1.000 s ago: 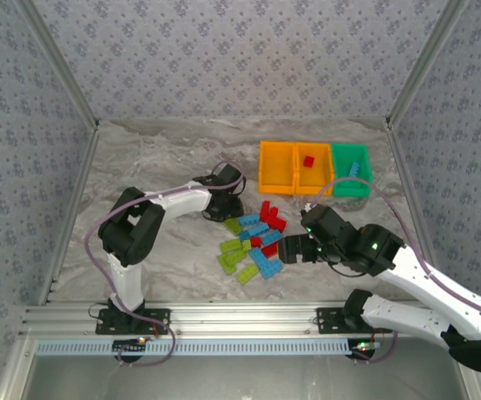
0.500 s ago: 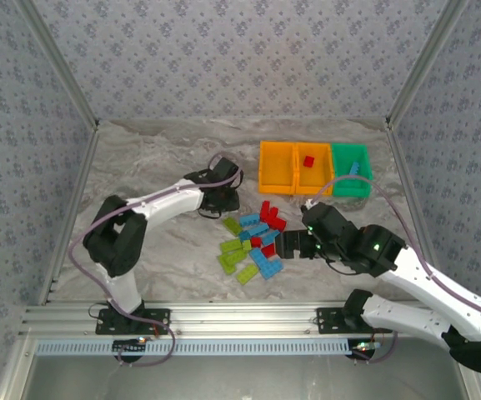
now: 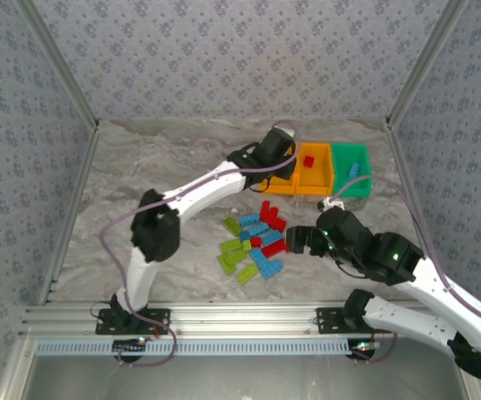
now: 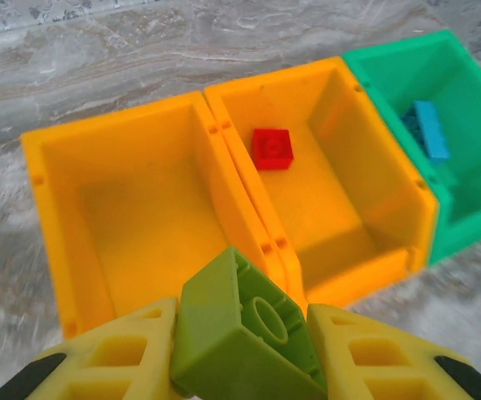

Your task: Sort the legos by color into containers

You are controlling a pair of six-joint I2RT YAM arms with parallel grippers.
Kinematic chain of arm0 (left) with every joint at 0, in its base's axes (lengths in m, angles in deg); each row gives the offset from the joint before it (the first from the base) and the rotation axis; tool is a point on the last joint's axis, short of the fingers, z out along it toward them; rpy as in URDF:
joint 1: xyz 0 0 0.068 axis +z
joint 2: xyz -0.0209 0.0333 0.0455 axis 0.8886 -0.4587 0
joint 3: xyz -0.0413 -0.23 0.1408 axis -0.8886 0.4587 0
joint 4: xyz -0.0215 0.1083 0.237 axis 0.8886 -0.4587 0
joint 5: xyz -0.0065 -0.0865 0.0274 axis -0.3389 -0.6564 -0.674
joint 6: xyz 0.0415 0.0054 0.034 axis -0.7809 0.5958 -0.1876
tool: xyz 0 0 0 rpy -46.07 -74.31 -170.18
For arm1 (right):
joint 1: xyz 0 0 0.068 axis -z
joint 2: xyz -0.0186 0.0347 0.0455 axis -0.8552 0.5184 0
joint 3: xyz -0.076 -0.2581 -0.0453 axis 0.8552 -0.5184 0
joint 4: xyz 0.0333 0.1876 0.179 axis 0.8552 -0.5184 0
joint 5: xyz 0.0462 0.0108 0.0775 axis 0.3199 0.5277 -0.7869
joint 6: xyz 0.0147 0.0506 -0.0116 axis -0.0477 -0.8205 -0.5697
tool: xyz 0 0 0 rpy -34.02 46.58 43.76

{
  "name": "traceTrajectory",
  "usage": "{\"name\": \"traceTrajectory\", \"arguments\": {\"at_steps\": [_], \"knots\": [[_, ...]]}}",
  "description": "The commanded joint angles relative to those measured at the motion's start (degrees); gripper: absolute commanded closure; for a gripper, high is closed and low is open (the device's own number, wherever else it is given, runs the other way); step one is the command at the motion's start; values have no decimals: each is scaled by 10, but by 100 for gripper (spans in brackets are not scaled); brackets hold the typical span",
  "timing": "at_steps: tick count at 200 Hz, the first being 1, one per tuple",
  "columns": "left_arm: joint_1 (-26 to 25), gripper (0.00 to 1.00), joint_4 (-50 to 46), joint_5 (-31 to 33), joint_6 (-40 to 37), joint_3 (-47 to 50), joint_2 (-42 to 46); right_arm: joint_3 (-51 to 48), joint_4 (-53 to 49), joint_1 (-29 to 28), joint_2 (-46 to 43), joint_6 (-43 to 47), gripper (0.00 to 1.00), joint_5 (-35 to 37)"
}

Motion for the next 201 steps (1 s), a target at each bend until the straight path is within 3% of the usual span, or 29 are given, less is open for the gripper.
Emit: {"name": "traceTrajectory", "arguments": {"at_steps": [1, 27, 38, 66, 95, 116, 166, 201], "knots": [[19, 71, -63, 17, -28, -106, -70, 18, -38, -2, -12, -11, 0, 27], [26, 62, -133, 25, -13, -221, -132, 12, -37, -2, -21, -17, 0, 28], [25, 52, -150, 20, -14, -234, -136, 7, -32, -2, -23, -18, 0, 28], [25, 43, -157, 16, -16, -233, -117, 1, -24, -1, -20, -17, 0, 27], [21, 45, -184, 20, -23, -216, -62, -5, -19, 0, -19, -20, 0, 32], [15, 46, -143, 17, -30, -101, 43, -11, -24, 3, -12, -20, 0, 41], [-11, 46, 35, 20, -57, 306, 394, -14, 38, 15, 79, -6, 0, 7], [-14, 38, 21, -31, -149, 496, 615, -3, 119, 51, 196, 6, 0, -41]]}}
